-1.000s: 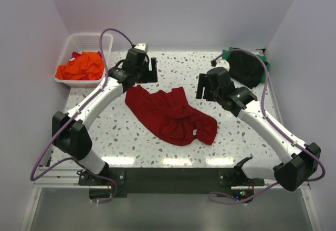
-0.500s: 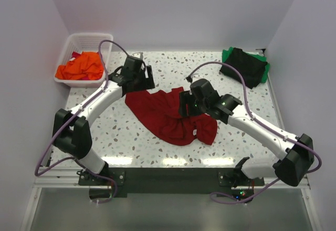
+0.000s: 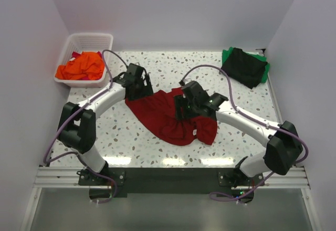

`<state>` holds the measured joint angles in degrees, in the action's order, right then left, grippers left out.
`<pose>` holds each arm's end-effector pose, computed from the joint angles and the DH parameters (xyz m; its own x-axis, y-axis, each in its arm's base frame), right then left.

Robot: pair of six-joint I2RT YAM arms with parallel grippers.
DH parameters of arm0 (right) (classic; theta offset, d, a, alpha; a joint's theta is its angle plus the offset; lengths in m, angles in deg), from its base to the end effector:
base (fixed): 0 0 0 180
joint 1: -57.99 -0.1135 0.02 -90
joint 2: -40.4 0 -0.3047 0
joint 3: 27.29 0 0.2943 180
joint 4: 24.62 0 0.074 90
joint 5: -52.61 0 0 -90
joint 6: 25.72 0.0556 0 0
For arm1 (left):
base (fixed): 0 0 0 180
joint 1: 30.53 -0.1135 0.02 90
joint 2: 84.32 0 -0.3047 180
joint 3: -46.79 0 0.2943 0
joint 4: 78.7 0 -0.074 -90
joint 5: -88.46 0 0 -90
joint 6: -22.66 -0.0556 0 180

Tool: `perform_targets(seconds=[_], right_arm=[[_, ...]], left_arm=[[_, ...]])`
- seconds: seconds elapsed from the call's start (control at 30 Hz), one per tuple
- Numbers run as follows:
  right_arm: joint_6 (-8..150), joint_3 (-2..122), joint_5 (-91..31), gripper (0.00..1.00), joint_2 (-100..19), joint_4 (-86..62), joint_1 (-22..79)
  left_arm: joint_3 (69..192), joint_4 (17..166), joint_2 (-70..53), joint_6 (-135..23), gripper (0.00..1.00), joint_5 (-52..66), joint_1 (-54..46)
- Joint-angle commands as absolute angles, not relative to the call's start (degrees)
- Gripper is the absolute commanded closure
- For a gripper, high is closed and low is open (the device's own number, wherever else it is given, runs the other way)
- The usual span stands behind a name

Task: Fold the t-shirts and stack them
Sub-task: Flatten the tshirt out

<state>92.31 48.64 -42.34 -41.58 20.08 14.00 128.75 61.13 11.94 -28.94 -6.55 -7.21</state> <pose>0.2566 0.2410 0.2840 -0.7985 -0.1201 -0.5899 -0.3143 0.9189 0.2383 0.3817 -0.1593 0.2384 -0.8017 -0.3282 -0.4996 -0.1917 0.9328 -0.3053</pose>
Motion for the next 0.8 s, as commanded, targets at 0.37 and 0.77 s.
perform_targets(seconds=[0.37,0.77], right_arm=[[92.2,51.7,-48.2,0.46,-51.0,18.7,13.7],[94.8,54.7,-60.4,1.0,-51.3,23.8,14.2]], left_arm=[[128.3,66.4,19.1,-28.4,0.2,-10.1,-9.6],[126.3,64.1,23.6,-27.2,0.47,-13.6,-11.9]])
